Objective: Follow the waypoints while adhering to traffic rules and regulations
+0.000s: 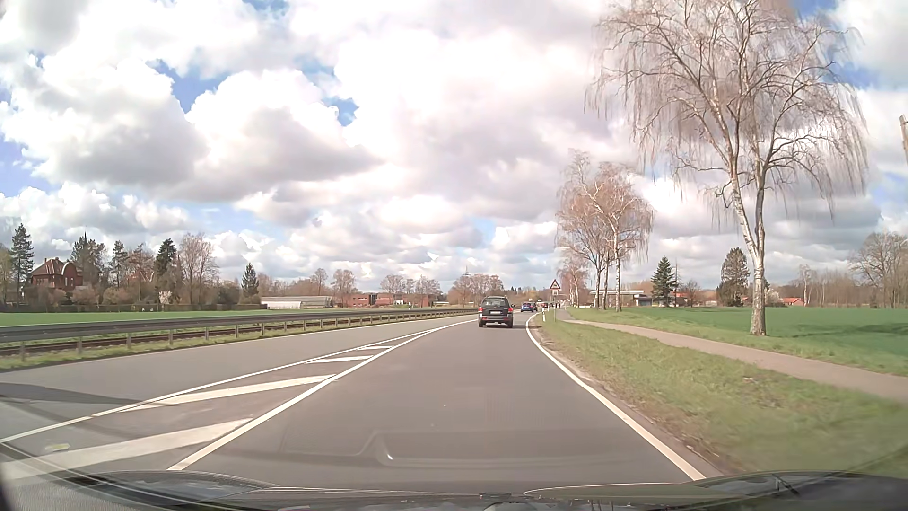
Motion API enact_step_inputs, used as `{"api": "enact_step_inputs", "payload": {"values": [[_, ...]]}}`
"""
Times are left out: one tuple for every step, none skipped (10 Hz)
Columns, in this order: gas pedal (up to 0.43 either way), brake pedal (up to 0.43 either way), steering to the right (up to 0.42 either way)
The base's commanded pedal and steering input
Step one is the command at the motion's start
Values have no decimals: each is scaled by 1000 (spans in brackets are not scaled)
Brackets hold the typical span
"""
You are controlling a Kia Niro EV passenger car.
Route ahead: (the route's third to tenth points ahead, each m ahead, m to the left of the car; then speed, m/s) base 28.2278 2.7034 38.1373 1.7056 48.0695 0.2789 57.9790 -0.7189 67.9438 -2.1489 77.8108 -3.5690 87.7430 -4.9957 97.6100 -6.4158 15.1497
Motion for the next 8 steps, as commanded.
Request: {"api": "enact_step_inputs", "payload": {"values": [[287,0,16],[287,0,15],[287,0,14],[287,0,14],[287,0,14],[287,0,11],[287,0,10],[287,0,10]]}}
